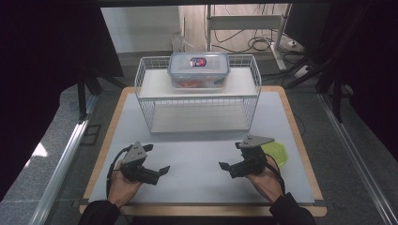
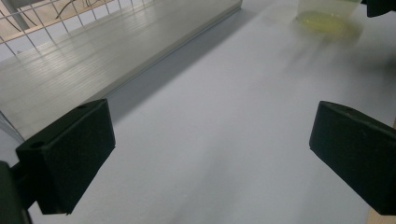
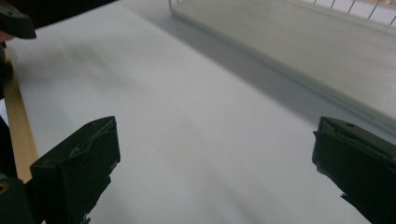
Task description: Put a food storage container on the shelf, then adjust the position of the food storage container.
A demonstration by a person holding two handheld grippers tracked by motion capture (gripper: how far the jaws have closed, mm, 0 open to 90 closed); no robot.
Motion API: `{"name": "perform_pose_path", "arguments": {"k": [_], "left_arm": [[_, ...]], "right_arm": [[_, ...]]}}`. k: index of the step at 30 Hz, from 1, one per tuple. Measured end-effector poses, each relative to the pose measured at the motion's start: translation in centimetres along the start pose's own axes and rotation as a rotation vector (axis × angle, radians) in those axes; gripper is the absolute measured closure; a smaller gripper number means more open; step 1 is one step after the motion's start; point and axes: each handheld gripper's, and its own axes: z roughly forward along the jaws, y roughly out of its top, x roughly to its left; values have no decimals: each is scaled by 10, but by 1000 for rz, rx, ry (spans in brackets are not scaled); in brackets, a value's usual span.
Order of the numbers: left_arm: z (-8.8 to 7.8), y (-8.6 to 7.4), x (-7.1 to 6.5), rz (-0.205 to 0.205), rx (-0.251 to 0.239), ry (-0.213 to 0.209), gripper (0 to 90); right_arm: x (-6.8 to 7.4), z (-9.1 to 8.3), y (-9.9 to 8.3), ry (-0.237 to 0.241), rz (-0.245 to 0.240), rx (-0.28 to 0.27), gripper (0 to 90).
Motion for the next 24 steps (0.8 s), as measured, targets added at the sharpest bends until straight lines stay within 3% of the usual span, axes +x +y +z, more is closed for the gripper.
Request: {"name": "perform_pose_path", "arguments": {"k": [4, 8, 13, 18, 22, 24], "left_arm": [[1, -7, -8, 30, 2, 8, 3], [5, -15, -11, 26, 31, -7, 3], [7, -16, -12, 38, 44, 5, 3], [6, -18, -9, 24, 45, 10, 4], [5, -19, -7, 15, 47, 7, 10], [5, -19, -7, 15, 50, 8, 11]], "right_arm": [[6, 2, -8, -13, -43, 36, 8], [10, 6, -15, 0, -51, 66, 9], [12, 8, -18, -15, -63, 90, 12], [9, 8, -18, -52, -34, 96, 14], [5, 7, -17, -38, 23, 110, 14], [5, 4, -16, -49, 18, 108, 41]]}}
